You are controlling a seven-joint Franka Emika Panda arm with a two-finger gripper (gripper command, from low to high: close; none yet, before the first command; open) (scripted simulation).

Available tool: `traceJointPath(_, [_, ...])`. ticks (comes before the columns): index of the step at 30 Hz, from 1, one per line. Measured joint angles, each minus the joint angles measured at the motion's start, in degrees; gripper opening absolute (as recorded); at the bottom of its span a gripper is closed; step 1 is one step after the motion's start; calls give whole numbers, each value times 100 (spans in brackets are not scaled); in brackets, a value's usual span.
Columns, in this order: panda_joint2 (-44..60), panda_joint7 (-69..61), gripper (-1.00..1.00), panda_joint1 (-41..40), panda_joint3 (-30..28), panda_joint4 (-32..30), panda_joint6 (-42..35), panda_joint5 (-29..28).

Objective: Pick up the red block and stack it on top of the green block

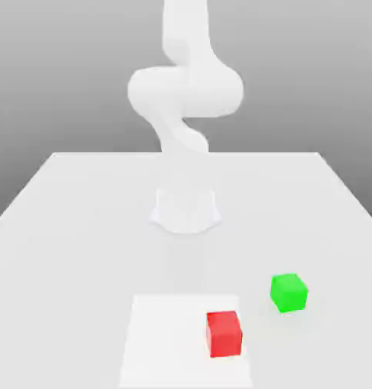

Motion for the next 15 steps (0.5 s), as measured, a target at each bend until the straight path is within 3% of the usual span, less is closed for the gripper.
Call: traceJointPath(15, [3155, 184, 0, 110, 361, -1222, 1561, -208])
